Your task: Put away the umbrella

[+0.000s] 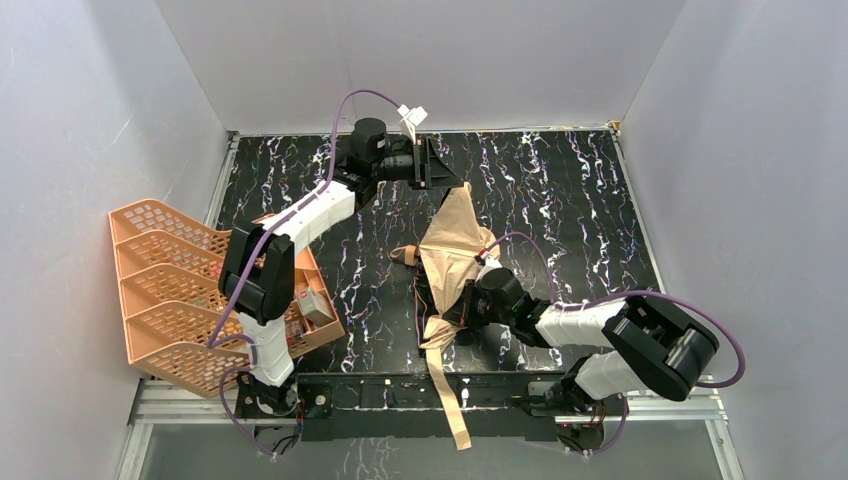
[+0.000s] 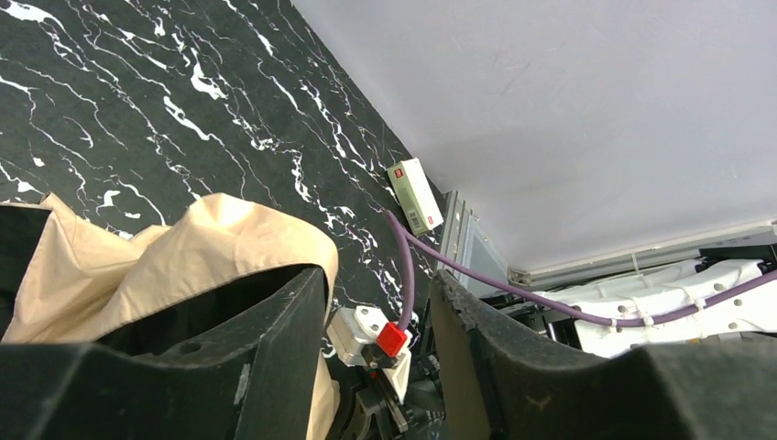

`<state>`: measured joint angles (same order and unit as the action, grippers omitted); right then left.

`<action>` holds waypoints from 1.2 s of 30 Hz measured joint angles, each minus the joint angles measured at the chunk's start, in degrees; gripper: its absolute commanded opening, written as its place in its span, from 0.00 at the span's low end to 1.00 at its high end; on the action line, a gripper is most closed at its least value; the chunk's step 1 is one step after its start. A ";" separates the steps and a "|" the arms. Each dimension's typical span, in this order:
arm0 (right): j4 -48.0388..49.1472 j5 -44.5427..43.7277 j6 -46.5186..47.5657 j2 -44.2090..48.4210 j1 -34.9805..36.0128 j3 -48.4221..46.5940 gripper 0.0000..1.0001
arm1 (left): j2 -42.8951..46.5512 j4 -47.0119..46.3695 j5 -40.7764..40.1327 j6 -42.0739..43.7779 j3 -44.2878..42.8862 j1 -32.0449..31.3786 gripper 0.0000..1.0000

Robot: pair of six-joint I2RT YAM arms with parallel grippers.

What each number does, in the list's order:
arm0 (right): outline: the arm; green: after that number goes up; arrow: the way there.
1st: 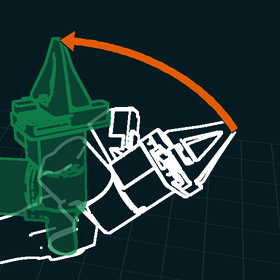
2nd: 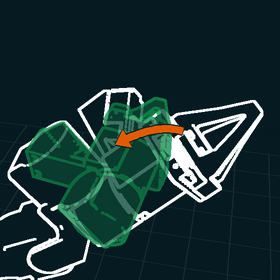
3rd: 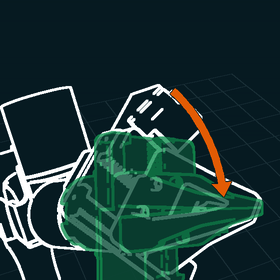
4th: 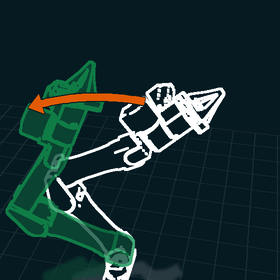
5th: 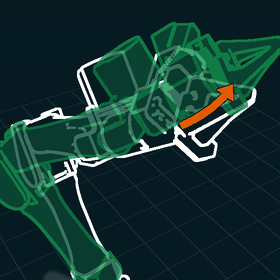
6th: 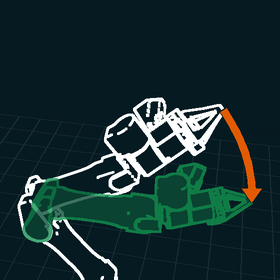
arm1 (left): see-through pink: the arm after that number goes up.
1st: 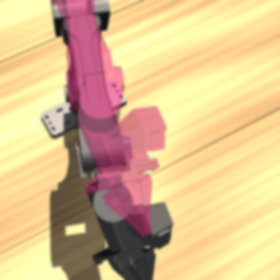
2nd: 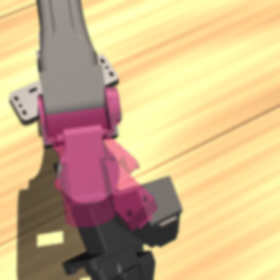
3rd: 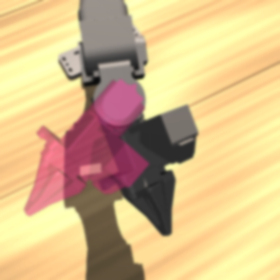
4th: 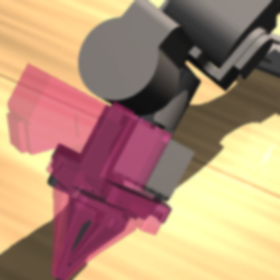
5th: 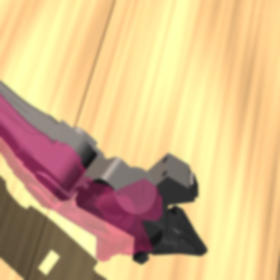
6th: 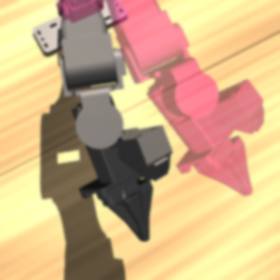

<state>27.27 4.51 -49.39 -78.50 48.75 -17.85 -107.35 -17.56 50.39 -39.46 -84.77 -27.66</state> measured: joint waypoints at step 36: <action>-0.04 -0.02 -0.17 0.02 0.00 -0.02 0.00 | -16.63 13.31 -3.48 2.86 -17.81 -0.59 0.16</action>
<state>27.22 4.49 -49.56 -78.48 48.75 -17.87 -123.98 -4.25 46.92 -36.60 -102.59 -28.25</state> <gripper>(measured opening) 0.011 0.257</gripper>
